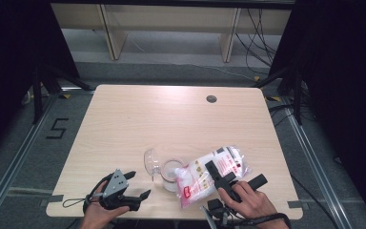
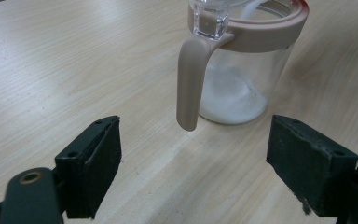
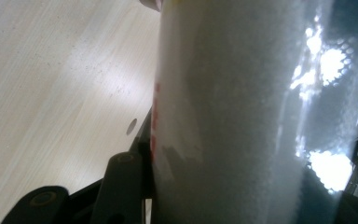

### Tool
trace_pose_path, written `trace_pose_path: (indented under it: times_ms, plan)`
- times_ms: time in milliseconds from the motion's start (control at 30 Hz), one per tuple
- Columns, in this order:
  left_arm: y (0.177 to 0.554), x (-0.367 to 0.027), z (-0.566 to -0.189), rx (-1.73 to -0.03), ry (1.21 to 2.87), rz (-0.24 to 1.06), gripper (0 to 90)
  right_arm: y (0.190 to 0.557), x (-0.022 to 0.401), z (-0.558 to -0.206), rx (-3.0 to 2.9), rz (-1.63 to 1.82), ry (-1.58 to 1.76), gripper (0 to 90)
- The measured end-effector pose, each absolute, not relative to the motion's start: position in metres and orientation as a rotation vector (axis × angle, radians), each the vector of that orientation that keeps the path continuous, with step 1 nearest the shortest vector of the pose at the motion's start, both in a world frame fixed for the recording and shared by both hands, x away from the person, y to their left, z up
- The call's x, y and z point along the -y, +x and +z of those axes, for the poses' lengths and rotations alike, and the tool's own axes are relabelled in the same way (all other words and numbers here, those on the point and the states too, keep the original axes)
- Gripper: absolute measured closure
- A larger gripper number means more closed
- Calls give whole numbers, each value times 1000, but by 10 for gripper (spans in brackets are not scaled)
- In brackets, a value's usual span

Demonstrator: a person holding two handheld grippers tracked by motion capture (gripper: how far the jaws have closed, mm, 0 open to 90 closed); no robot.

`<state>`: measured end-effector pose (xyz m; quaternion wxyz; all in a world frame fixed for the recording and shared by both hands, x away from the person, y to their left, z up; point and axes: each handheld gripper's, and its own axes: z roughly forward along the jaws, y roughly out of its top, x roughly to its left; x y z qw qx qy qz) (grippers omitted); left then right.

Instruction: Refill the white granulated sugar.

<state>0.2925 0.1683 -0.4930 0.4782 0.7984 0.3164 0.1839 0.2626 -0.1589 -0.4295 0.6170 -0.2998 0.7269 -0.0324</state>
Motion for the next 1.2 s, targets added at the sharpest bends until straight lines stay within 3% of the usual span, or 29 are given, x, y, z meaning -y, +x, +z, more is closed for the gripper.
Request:
trace_pose_path:
  times_ms: [1200]
  plan:
    - [292, -168, -493, -778, 1944, 444, 174, 256, 169, -431, -1687, -80, -636, 615]
